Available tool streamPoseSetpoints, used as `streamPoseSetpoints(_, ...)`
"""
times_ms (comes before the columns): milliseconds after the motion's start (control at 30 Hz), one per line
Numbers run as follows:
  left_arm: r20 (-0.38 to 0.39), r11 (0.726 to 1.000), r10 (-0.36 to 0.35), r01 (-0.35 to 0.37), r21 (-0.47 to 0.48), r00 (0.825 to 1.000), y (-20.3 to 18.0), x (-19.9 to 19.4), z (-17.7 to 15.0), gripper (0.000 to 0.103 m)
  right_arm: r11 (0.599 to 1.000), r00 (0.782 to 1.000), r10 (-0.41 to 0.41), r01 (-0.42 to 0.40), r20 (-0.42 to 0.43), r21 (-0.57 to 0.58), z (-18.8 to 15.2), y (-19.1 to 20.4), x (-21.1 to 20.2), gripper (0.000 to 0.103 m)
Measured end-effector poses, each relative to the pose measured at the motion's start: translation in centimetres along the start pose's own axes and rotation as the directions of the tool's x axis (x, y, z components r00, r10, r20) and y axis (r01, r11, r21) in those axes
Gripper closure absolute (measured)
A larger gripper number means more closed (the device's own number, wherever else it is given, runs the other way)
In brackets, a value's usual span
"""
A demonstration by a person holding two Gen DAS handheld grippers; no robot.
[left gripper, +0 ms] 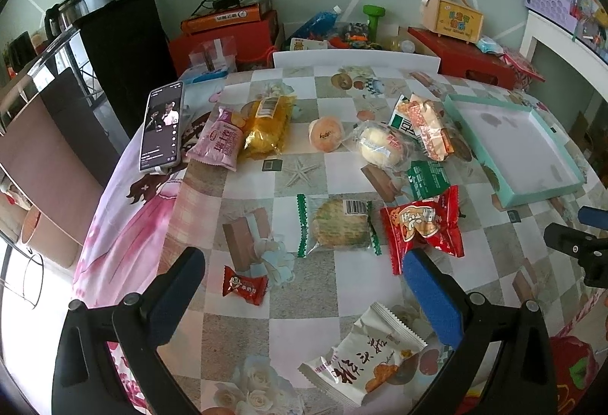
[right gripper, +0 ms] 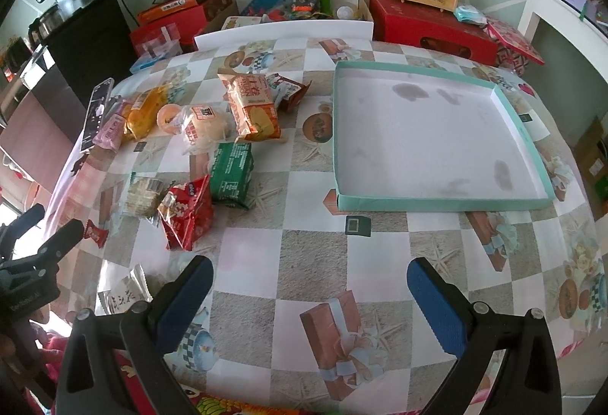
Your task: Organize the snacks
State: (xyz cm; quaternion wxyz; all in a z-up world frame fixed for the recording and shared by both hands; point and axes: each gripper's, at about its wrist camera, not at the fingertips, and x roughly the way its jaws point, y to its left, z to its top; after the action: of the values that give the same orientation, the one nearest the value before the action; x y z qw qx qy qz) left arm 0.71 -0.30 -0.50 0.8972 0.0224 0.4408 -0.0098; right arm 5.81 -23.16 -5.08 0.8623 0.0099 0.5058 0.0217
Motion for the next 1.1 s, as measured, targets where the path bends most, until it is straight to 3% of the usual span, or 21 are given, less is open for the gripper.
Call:
streamPoseSetpoints(433, 0.028, 0.999, -0.038, 0.038, 0.014, 0.999, -0.3, -1.1, -0.3, 0.0, 1.0, 1.0, -0.001, 0.001, 0.011, -0.004, -0.4, 0.5, -1.0, 0.0)
streamPoseSetpoints(1100, -0.044, 0.999, -0.027, 0.029, 0.033, 0.999, -0.2, -1.2, -0.7, 0.0, 1.0, 1.0, 0.003, -0.002, 0.014, -0.021, -0.6, 1.3, -1.5, 0.0)
